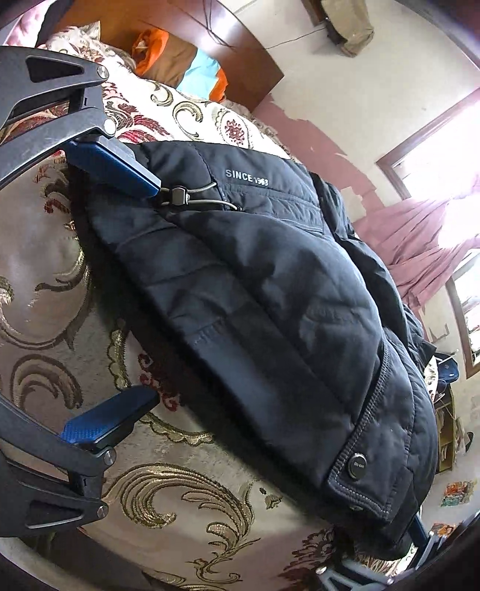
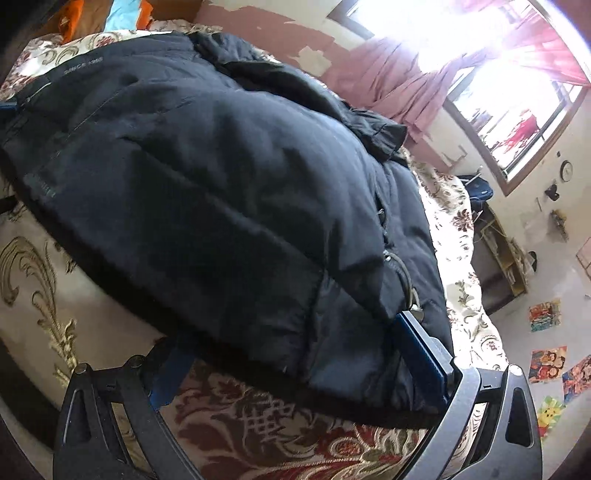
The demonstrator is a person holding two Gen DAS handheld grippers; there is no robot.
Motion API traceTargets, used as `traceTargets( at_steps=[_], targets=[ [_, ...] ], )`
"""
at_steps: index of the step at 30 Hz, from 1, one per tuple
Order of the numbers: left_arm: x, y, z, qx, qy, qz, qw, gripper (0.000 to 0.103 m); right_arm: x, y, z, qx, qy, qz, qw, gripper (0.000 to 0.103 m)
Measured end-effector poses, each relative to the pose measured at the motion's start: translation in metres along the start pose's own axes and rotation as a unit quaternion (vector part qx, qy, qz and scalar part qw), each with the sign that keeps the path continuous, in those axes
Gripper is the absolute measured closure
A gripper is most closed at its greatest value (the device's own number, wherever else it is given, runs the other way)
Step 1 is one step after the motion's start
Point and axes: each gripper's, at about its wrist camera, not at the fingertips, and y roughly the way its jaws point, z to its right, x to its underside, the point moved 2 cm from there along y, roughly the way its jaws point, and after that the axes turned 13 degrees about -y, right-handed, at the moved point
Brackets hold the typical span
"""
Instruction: Fold large clothes
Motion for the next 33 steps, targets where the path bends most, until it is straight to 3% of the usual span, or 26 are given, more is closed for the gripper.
traceTargets(
  at_steps=[5,8,10,12,17,22,23,25,28,30,33],
  targets=[
    [-0.001,-0.002,0.002,-0.006,0.015,0.011,0.9998,0.0,-0.004,-0.012,0.026,-0.001,0.076,0.043,0.996,0.005],
    [-0.005,0.001,-0.003,0.004,-0.004,0.003,1.0,0.0,-0.009,-0.025,0.038,-0.003,0.11,0.072,0.991,0.005],
    [-0.006,0.001,-0.002,0.005,-0.005,0.005,1.0,0.0,-0.015,-0.031,0.044,-0.011,0.12,0.094,0.988,0.01],
    [-0.007,-0.001,-0.001,0.009,0.002,0.011,0.9999,0.0,-0.019,-0.038,0.047,-0.026,0.122,0.111,0.986,0.024],
    [-0.006,-0.004,0.006,0.012,0.01,0.015,0.9998,0.0,-0.028,-0.052,0.048,-0.042,0.113,0.136,0.983,0.044],
    [-0.014,-0.005,-0.005,-0.008,-0.008,0.034,0.9994,0.002,-0.027,-0.053,0.052,-0.036,0.121,0.147,0.981,0.049],
    [-0.015,-0.005,-0.008,-0.013,-0.013,0.038,0.9991,0.006,-0.025,-0.051,0.052,-0.038,0.127,0.148,0.98,0.049],
    [-0.019,-0.003,-0.017,-0.029,-0.018,0.044,0.9984,0.051,-0.021,-0.051,0.054,-0.041,0.138,0.148,0.978,0.049],
    [-0.025,0.001,-0.028,-0.042,-0.025,0.046,0.9977,0.063,-0.016,-0.047,0.055,-0.049,0.151,0.148,0.976,0.049],
    [-0.032,-0.001,-0.037,-0.037,-0.044,0.056,0.9968,0.066,-0.013,-0.046,0.054,-0.054,0.156,0.149,0.975,0.055],
    [-0.046,-0.008,-0.048,-0.034,-0.053,0.089,0.994,0.082,-0.008,-0.043,0.053,-0.059,0.168,0.147,0.973,0.063]
  ],
)
